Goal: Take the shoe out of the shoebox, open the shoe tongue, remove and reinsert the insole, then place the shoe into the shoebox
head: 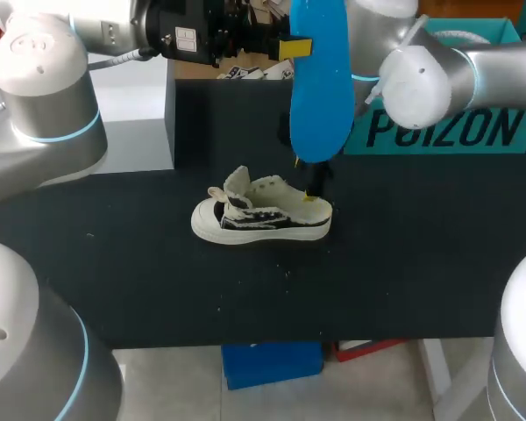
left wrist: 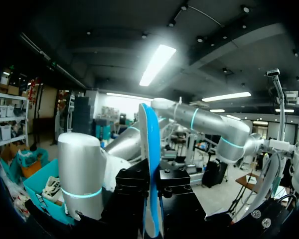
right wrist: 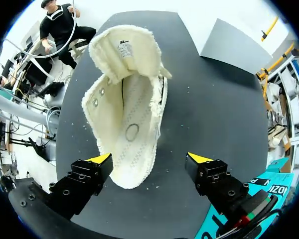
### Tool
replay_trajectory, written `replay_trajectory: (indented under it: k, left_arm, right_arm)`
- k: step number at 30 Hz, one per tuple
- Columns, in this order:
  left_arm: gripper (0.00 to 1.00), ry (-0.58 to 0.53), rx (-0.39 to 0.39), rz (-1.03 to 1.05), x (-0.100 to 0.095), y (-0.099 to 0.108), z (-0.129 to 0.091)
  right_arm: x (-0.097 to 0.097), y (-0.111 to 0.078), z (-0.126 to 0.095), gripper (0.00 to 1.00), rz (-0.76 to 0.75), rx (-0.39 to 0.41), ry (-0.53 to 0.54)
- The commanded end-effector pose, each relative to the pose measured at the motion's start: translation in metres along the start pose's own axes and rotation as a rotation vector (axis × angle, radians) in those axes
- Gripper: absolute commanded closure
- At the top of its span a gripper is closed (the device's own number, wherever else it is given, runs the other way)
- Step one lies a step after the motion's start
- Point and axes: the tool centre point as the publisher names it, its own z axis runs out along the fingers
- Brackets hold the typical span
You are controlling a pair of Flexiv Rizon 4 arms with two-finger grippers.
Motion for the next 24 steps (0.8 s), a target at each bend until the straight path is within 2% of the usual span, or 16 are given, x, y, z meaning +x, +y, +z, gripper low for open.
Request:
replay_trajectory:
  k: [1, 2, 5, 8, 15, 17, 24]
  left_arm:
    - [1.0, -0.002, -0.001, 0.001, 0.0, 0.0, 0.001]
    - [1.0, -0.002, -0.001, 0.001, 0.0, 0.0, 0.001]
    - [1.0, -0.002, -0.001, 0.001, 0.0, 0.0, 0.001]
    - [1.0, -0.002, -0.001, 0.001, 0.0, 0.0, 0.001]
    - [1.0, -0.002, -0.001, 0.001, 0.0, 0.0, 0.001]
    - [1.0, -0.002, -0.001, 0.001, 0.0, 0.0, 0.001]
    - [1.0, -0.002, -0.001, 0.001, 0.0, 0.0, 0.001]
  right_arm:
    - [-0.009, 0.016, 0.007, 0.16, -0.012, 0.472, 0.007]
    - [-0.011, 0.02, 0.008, 0.16, -0.024, 0.488, 0.004]
    - [-0.014, 0.029, 0.01, 0.35, -0.041, 0.499, -0.001]
    - [-0.017, 0.036, 0.014, 0.27, -0.051, 0.501, 0.003]
    - [-0.016, 0.042, 0.022, 0.42, -0.057, 0.499, 0.011]
    - [-0.016, 0.042, 0.025, 0.5, -0.05, 0.492, 0.011]
    - [-0.01, 0.039, 0.035, 0.52, -0.006, 0.442, 0.012]
